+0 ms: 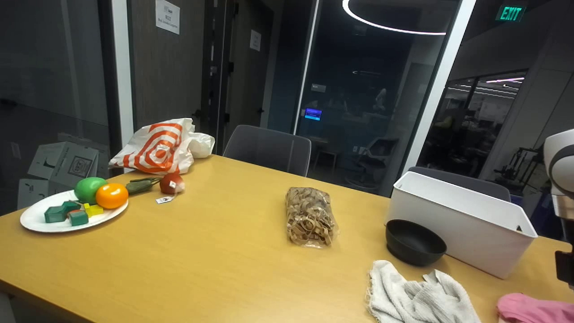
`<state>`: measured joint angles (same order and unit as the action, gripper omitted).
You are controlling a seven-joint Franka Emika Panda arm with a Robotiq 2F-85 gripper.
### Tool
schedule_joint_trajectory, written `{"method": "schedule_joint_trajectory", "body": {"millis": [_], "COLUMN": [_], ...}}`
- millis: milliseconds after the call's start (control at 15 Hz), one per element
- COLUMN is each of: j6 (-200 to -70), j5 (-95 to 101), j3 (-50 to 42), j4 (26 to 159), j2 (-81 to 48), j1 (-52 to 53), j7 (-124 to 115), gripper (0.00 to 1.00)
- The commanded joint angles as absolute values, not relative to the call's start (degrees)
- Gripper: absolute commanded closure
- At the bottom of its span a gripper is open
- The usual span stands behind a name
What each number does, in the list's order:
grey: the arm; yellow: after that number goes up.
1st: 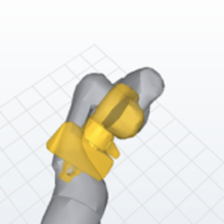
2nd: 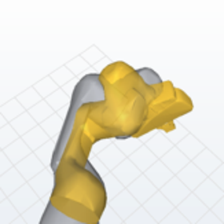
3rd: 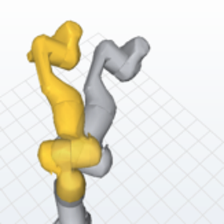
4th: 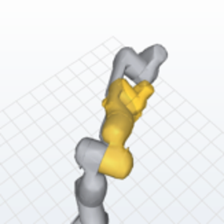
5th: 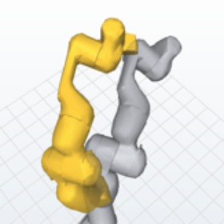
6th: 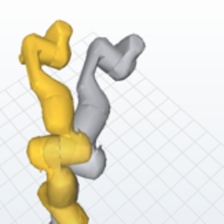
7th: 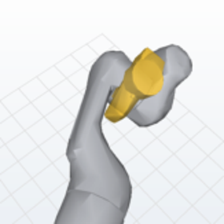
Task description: Separate the shirts on the table
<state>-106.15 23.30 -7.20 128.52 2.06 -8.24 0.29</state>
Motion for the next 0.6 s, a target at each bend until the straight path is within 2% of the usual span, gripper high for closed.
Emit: {"method": "schedule_joint_trajectory", "body": {"millis": [0,400,467,533], "j6": [-105.7,-109.8,-110.7,-111.3], "j5": [21.9,18.6,18.2,18.0], "j3": [-9.2,-11.0,-11.1,-11.1], "j4": [126.0,125.3,125.3,125.3], "j2": [-1.5,-4.8,-5.1,-5.4], "j1": [-9.8,-11.5,-11.6,-11.7], "j7": [-2.0,-0.6,-0.6,-0.2], "gripper": [0.00,0.00,0.25,0.26]}}
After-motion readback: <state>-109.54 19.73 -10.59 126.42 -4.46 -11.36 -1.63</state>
